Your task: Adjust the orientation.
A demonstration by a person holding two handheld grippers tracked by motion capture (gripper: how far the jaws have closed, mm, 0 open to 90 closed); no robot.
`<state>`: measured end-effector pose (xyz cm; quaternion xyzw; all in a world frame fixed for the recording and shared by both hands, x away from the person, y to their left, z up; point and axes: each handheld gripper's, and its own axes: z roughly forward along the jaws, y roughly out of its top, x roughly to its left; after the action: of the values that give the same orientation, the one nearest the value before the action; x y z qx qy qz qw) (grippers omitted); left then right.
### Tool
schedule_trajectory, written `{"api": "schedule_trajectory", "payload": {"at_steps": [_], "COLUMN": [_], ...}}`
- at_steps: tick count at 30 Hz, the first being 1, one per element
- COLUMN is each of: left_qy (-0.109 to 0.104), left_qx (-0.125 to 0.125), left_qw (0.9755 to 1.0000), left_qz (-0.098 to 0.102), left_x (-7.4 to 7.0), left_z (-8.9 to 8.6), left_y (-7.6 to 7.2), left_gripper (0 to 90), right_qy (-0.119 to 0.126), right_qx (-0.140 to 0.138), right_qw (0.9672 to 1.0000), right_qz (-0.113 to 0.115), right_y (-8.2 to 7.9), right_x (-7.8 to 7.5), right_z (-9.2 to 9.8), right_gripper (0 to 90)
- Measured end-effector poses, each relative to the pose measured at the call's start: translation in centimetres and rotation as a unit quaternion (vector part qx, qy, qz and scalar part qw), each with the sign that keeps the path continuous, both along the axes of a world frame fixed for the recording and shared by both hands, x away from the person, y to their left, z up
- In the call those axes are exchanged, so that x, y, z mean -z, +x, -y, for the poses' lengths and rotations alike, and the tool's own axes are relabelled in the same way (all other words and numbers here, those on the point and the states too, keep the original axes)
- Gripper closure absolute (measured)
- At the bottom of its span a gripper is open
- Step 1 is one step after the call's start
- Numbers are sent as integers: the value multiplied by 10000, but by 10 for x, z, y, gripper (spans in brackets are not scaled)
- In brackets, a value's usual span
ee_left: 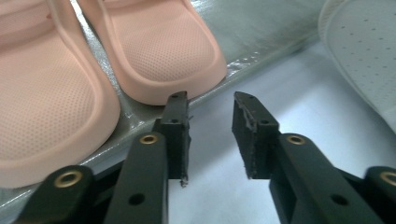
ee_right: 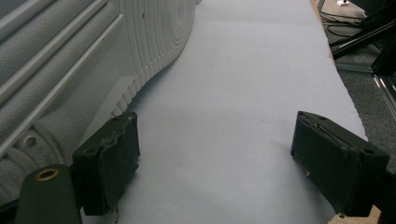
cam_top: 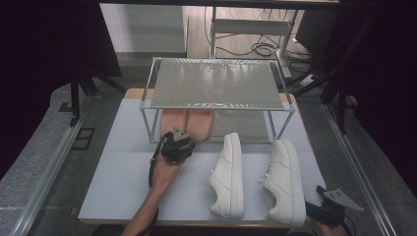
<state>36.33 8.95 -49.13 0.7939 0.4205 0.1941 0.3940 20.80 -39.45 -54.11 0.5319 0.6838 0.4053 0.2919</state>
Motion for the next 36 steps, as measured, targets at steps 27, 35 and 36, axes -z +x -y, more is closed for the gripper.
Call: {"api": "schedule_trajectory", "payload": {"at_steps": [27,35,36], "left_qy": [-118,-84,-71], "left_qx": [254,278,280], "left_qw": [9992,9991,9991], "left_qz": [274,313,302], "left_x": [-14,-18,-18], "left_z": [-19,-29,-30], "left_y": [-38,-55,-57], "left_gripper": [374,359,352], "right_qy": [4,9,8], "right_qx": [3,13,12], "right_qw": [10000,10000,10000], "right_qz": [3,15,16], "right_y": [0,0,0], "right_x": [0,0,0], "right_z": [0,0,0], "right_gripper": [154,154,154]}}
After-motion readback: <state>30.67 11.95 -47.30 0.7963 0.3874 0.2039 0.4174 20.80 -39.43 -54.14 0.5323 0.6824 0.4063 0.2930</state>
